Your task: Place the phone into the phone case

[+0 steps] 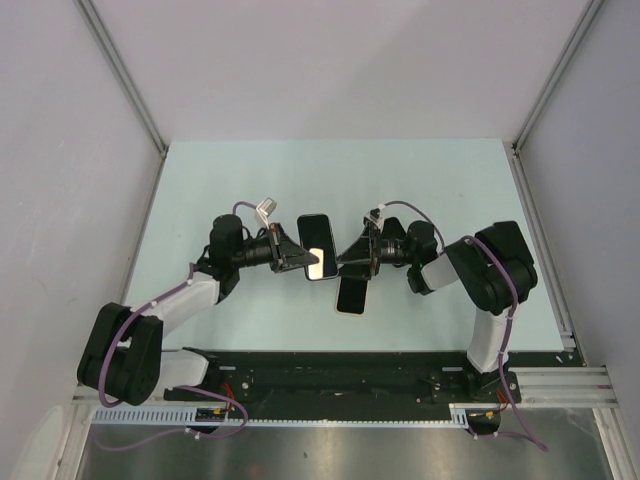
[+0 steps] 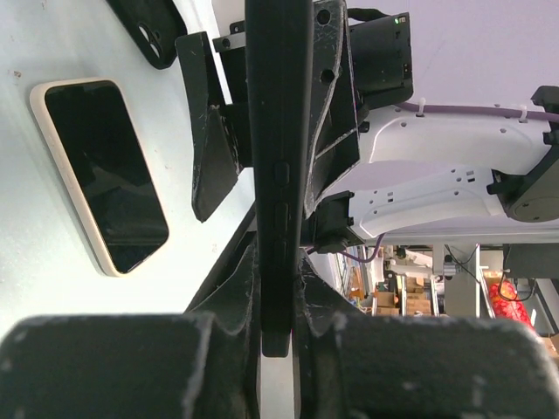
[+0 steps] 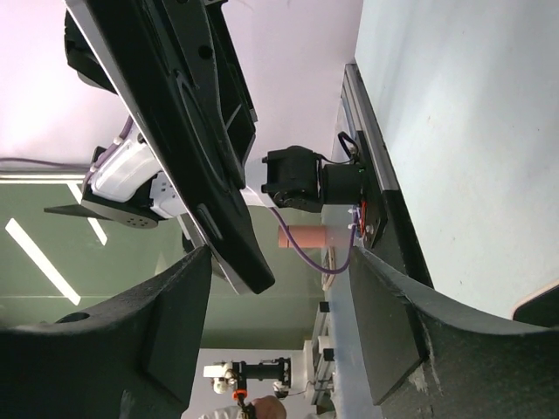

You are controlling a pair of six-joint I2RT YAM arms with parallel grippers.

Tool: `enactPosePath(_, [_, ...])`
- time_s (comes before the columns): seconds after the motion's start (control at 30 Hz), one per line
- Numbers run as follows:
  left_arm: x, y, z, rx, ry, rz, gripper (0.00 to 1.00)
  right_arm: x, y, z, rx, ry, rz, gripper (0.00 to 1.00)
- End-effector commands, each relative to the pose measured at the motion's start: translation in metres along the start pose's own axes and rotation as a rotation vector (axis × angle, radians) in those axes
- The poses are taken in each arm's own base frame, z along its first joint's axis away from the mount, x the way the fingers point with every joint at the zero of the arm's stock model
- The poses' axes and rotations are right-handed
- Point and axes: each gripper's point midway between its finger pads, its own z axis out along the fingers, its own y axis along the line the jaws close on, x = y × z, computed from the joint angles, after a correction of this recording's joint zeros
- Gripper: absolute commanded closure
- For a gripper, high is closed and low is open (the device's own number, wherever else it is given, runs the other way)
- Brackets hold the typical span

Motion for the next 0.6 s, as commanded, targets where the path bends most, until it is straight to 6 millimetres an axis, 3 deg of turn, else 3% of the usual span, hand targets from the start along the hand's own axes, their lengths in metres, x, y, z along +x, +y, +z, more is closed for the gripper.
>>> enactPosePath(0.0, [-0.015, -0.033, -0.003, 0.081, -0.035, 0.099, 1.0, 0.01, 0.048, 0.001, -0.156, 0.013, -0.317, 0.33])
enactPosePath(0.4, [-0.015, -0.024, -0.001, 0.056, -0.036, 0.072, 1.0, 0.027, 0.07, 0.011, -0.201, 0.027, -0.345, 0.52])
enactPosePath(0.47, [-0.017, -0.021, 0.0, 0.043, -0.041, 0.07, 1.0, 0.028, 0.076, 0.011, -0.211, 0.018, -0.35, 0.66])
enactPosePath(0.53, [-0.016, -0.002, 0.0, -0.045, -0.04, 0.048, 1.0, 0.025, 0.079, 0.008, -0.212, -0.013, -0.326, 0.83])
enactPosePath(0.57, [-0.025, 0.005, 0.0, -0.101, -0.071, 0.061, 1.0, 0.024, 0.084, 0.006, -0.22, -0.028, -0.33, 0.89])
